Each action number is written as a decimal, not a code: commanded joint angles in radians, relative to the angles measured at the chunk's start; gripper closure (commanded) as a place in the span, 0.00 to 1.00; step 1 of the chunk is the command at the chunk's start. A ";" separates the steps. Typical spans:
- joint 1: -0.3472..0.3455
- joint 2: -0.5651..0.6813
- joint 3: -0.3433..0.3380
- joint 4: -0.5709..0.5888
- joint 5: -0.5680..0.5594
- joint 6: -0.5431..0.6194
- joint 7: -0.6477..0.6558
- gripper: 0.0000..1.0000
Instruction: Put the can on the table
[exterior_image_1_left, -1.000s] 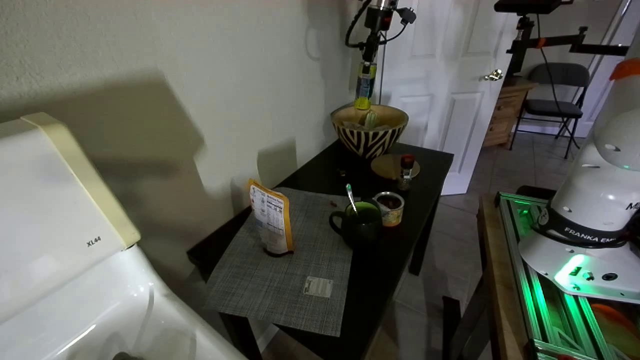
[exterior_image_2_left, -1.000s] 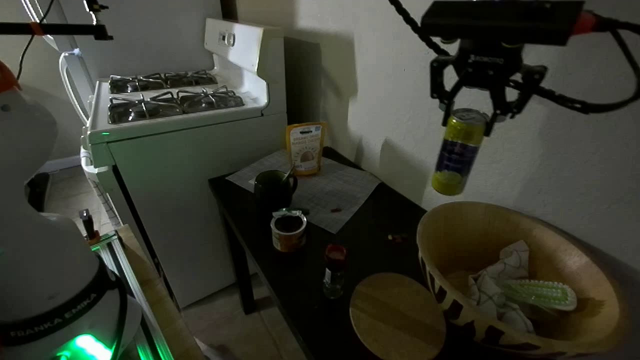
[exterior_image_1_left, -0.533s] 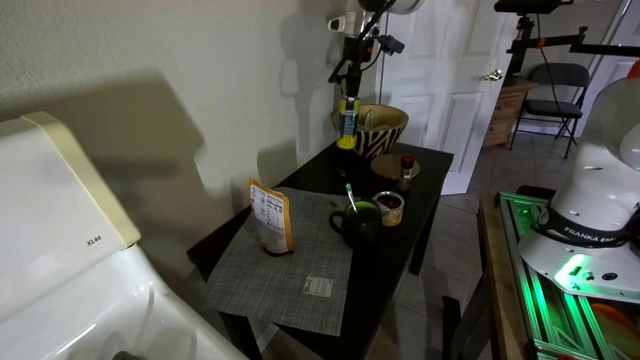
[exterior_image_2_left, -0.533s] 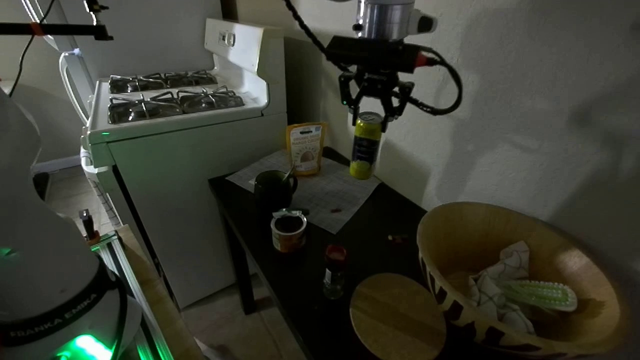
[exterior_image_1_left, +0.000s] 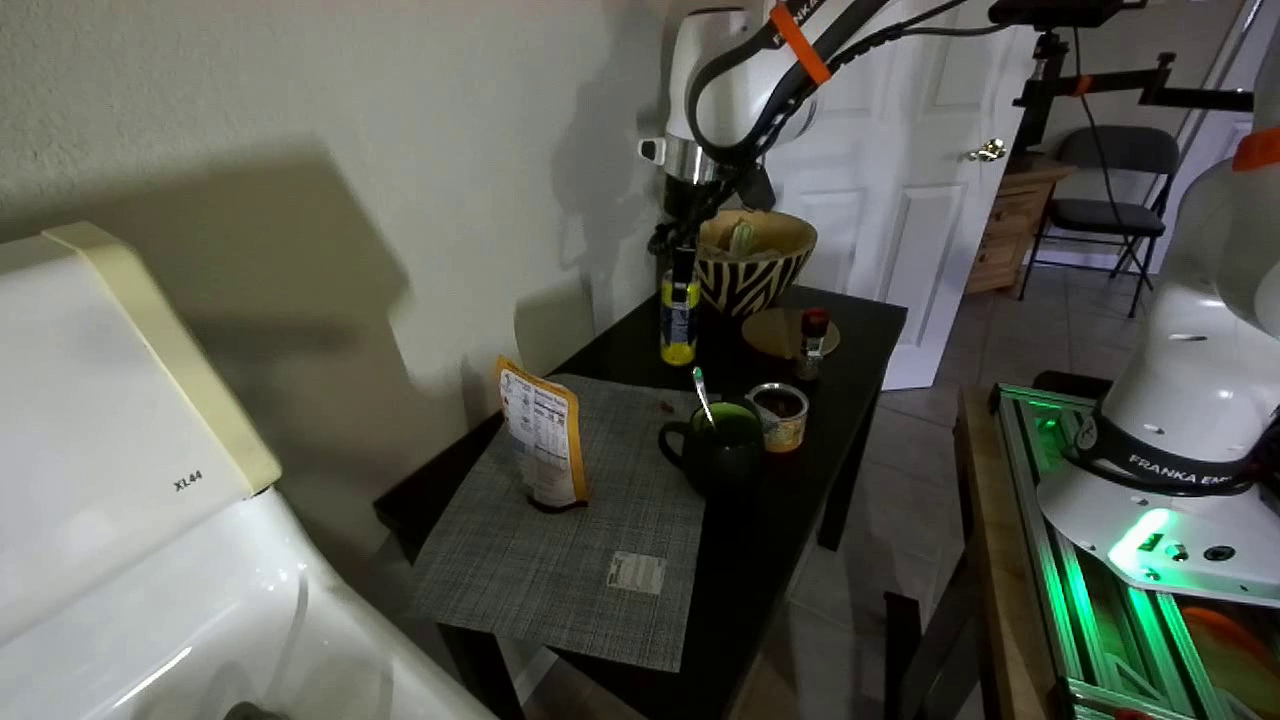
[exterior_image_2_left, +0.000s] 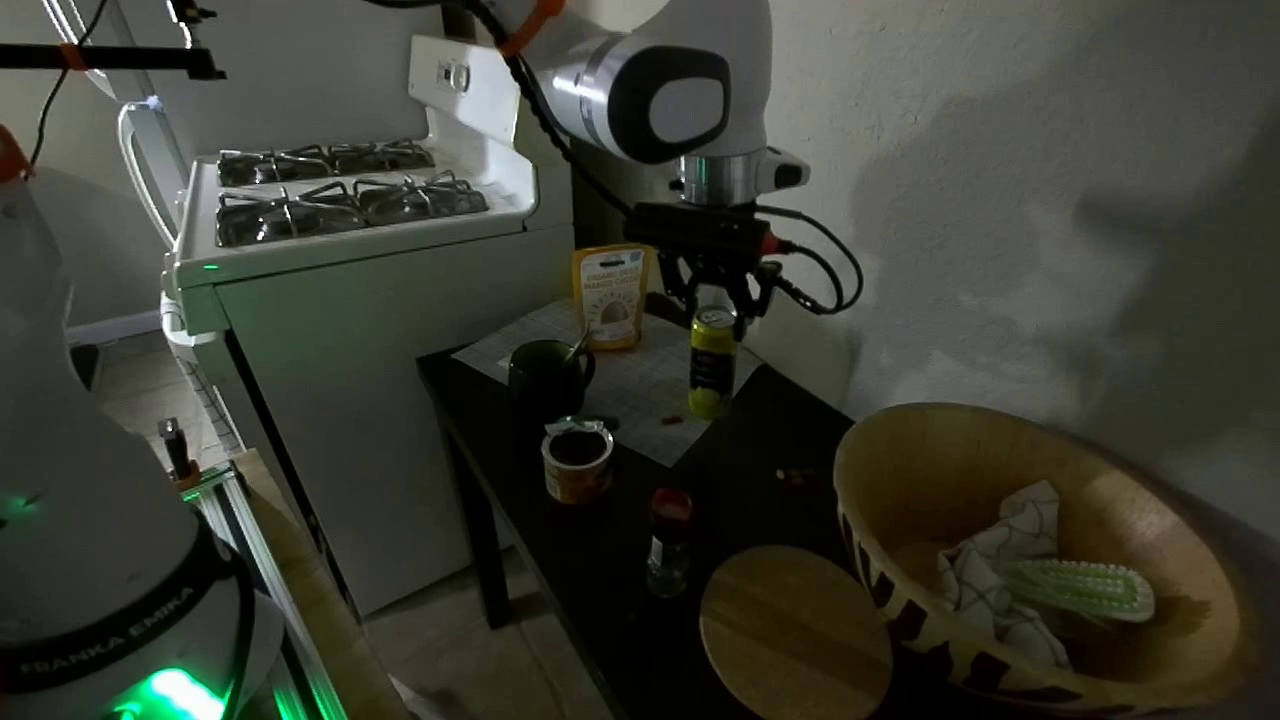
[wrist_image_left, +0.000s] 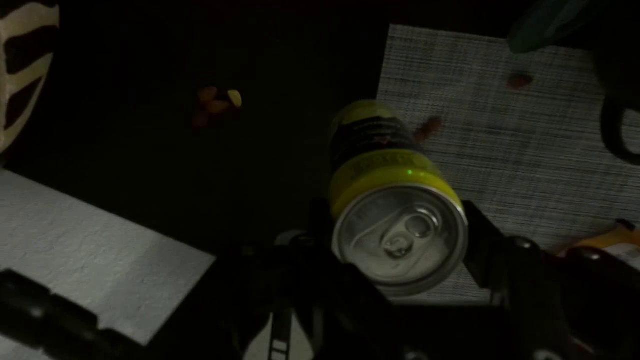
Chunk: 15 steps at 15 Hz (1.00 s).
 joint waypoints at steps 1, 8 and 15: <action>-0.025 0.081 -0.010 0.042 -0.005 0.016 0.046 0.62; -0.083 0.154 -0.003 0.101 0.031 -0.001 0.043 0.62; -0.109 0.173 0.003 0.113 0.047 -0.016 0.042 0.62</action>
